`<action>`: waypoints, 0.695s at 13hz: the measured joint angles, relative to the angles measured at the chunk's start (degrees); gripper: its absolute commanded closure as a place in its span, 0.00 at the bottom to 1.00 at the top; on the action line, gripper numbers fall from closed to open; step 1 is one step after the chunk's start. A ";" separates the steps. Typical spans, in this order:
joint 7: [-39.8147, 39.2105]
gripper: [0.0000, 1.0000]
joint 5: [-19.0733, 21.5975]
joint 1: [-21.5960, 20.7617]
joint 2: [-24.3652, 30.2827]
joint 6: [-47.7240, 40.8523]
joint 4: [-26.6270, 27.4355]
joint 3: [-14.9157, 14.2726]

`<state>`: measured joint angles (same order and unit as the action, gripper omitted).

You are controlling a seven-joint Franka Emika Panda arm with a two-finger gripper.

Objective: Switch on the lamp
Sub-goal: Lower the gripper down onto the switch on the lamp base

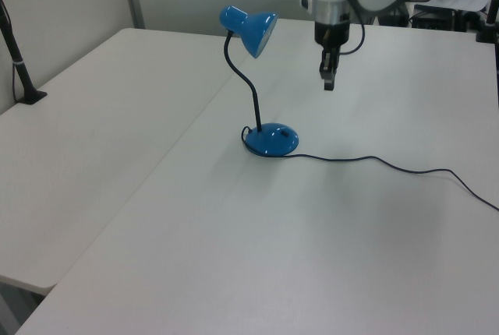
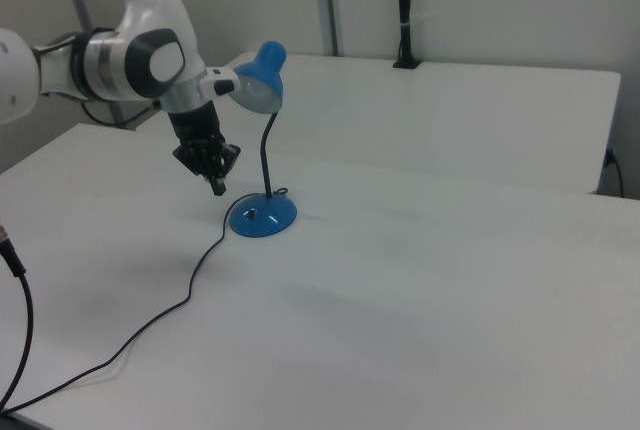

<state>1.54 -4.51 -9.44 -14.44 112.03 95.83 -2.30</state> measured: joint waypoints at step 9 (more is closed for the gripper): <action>0.00 1.00 -0.07 -0.80 -8.42 14.27 -0.04 0.03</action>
<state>1.54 -4.59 -10.25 -22.85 126.30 95.79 -2.27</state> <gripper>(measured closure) 0.991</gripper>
